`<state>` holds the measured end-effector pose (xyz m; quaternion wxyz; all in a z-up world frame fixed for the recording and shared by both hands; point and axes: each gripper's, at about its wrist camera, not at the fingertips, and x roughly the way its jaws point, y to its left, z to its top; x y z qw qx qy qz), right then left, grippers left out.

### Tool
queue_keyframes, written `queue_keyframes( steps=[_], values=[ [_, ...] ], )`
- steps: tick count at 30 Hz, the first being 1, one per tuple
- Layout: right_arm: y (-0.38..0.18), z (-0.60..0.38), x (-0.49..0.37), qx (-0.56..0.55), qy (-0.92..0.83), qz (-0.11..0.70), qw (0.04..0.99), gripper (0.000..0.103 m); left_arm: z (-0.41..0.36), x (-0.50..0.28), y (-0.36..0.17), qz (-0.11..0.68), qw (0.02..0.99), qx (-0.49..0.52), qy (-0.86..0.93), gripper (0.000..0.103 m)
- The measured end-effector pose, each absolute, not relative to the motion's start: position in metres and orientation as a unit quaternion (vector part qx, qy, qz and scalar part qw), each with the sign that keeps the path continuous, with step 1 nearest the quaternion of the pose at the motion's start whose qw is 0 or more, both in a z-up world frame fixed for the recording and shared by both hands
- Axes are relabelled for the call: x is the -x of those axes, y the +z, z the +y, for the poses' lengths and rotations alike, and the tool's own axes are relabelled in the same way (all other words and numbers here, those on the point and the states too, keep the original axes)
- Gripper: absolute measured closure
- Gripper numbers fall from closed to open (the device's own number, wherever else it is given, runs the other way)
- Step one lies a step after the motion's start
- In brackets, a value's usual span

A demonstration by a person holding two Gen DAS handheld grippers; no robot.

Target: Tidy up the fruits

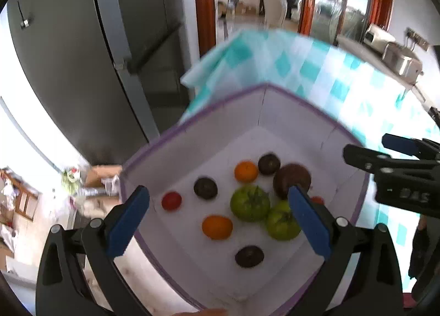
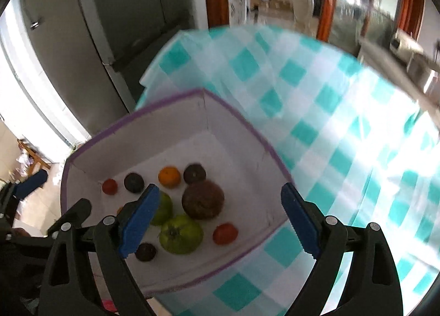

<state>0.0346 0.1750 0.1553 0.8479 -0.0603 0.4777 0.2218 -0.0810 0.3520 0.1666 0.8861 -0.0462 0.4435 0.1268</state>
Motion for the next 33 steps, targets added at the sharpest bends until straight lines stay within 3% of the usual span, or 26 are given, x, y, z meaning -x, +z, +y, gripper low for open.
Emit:
queue_keyframes(
  steps=[15, 33],
  values=[
    [0.116, 0.190, -0.055, 0.086, 0.232, 0.527, 0.813, 0.016, 0.355, 0.054, 0.118, 0.521, 0.839, 0.077, 0.140, 0.002],
    [0.093, 0.205, -0.057, 0.099, 0.241, 0.555, 0.790, 0.016, 0.363, 0.046, 0.101, 0.544, 0.824, 0.084, 0.134, 0.002]
  ],
)
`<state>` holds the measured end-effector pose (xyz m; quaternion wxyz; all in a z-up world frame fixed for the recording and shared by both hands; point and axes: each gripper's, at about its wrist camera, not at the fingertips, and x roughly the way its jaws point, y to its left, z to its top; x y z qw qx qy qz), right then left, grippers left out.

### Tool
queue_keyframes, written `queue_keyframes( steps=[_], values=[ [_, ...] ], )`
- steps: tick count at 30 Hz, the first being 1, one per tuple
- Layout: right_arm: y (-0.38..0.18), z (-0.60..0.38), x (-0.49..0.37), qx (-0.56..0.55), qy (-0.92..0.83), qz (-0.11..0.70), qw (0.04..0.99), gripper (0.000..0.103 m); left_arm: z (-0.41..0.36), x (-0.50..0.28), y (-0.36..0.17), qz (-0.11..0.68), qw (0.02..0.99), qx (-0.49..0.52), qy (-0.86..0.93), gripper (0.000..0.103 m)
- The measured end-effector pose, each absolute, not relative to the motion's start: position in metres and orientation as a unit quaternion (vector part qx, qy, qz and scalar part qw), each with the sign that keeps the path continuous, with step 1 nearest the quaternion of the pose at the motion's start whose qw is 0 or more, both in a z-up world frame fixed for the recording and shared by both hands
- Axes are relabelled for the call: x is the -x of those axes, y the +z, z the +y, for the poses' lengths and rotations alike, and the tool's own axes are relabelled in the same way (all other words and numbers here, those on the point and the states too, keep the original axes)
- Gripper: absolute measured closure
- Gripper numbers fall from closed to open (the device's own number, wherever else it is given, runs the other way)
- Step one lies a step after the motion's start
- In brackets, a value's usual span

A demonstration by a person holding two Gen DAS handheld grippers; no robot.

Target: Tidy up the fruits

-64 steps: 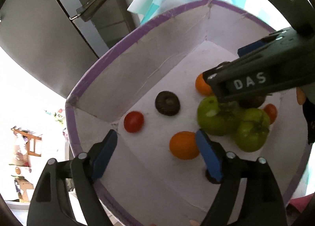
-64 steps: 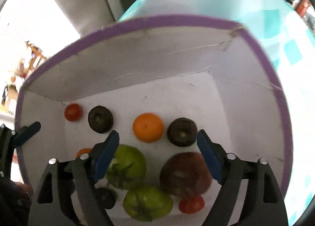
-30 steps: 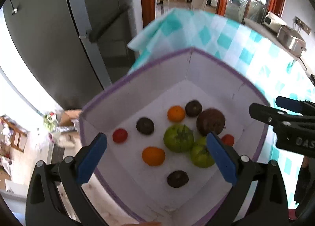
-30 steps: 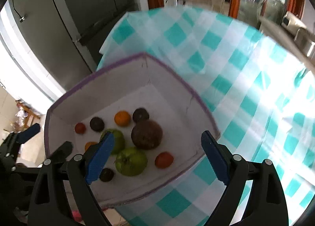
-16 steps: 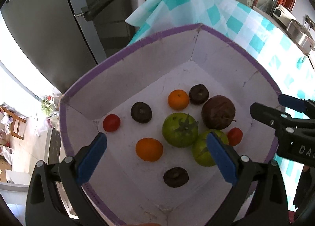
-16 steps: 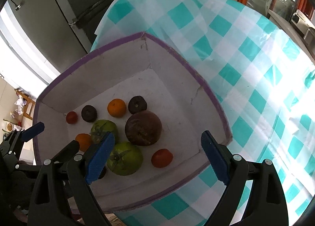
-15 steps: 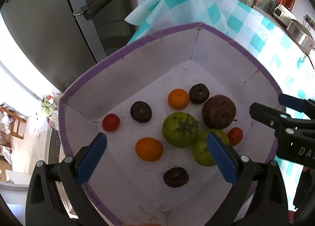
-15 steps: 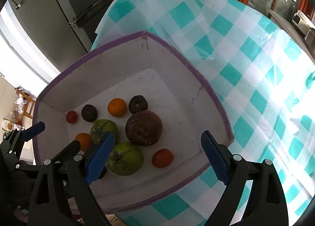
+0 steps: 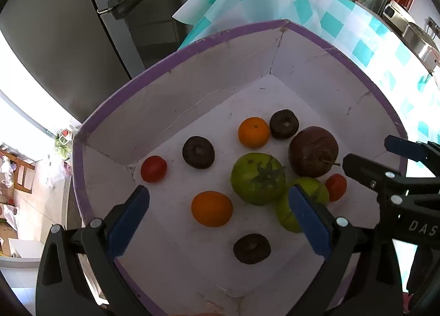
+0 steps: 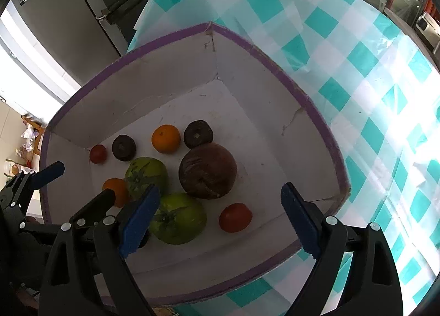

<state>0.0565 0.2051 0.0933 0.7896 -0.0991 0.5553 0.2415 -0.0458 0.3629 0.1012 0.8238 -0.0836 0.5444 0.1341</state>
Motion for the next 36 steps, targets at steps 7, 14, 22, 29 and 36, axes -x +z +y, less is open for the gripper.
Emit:
queue_keyframes(
  steps=[7, 14, 22, 29, 36],
  values=[
    [0.091, 0.207, -0.056, 0.098, 0.238, 0.560, 0.787, 0.016, 0.369, 0.047, 0.098, 0.548, 0.821, 0.090, 0.132, 0.002],
    [0.089, 0.208, -0.057, 0.097, 0.234, 0.565, 0.786, 0.016, 0.371, 0.048, 0.096, 0.551, 0.819, 0.095, 0.132, 0.002],
    [0.086, 0.205, -0.061, 0.092, 0.220, 0.565, 0.790, 0.016, 0.375, 0.048, 0.094, 0.552, 0.817, 0.099, 0.133, 0.002],
    [0.083, 0.202, -0.065, 0.084, 0.211, 0.571, 0.789, 0.016, 0.375, 0.047, 0.093, 0.553, 0.817, 0.099, 0.133, 0.002],
    [0.081, 0.205, -0.067, 0.085, 0.212, 0.573, 0.787, 0.016, 0.377, 0.047, 0.092, 0.552, 0.817, 0.100, 0.132, 0.002]
  ],
)
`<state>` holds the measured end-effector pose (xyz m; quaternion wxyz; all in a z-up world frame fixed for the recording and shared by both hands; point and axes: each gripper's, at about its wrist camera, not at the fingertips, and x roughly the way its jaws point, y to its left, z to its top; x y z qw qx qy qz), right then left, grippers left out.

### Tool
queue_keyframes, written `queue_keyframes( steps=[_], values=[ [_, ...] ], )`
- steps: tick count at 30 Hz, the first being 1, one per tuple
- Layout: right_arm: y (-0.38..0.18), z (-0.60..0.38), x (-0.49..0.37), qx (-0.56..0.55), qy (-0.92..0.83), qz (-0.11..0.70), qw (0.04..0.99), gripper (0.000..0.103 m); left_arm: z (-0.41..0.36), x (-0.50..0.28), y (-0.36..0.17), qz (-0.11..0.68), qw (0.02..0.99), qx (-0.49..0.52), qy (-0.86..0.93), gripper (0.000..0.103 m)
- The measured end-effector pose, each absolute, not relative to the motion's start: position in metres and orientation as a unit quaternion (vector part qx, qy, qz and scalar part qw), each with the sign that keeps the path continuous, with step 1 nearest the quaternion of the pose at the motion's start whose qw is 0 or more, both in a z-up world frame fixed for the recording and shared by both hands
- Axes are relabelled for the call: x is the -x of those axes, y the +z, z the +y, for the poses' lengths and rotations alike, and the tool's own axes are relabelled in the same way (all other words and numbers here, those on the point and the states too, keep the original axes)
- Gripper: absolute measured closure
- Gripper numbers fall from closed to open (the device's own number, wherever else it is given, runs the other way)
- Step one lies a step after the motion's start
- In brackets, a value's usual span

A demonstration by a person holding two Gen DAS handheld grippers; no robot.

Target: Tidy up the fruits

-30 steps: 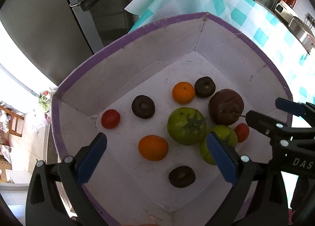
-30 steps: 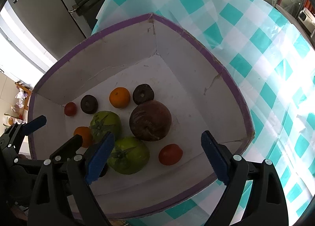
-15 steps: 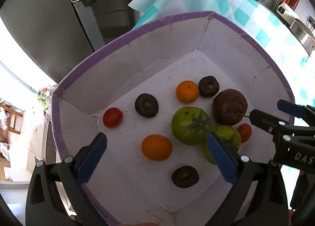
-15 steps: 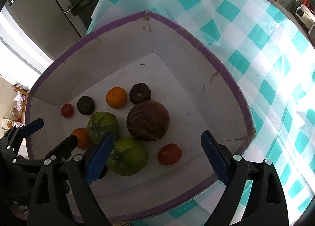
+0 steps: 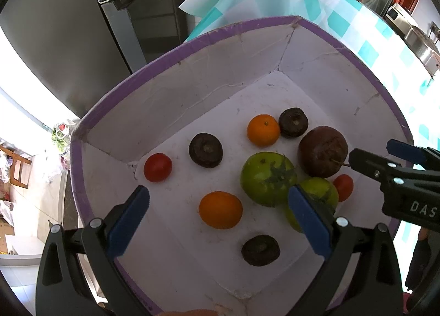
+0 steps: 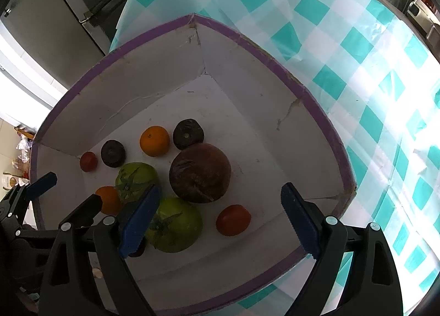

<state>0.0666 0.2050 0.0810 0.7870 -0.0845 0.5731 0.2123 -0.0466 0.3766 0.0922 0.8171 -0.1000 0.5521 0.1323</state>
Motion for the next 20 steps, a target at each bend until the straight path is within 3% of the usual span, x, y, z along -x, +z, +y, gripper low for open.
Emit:
queue_keyframes(
  steps=[11, 20],
  values=[
    [0.082, 0.210, -0.068, 0.082, 0.209, 0.574, 0.787, 0.016, 0.392, 0.047, 0.091, 0.553, 0.812, 0.134, 0.132, 0.002],
    [0.104, 0.215, -0.041, 0.056, 0.200, 0.555, 0.805, 0.016, 0.396, 0.069, 0.116, 0.542, 0.823, 0.082, 0.146, 0.002]
  ],
)
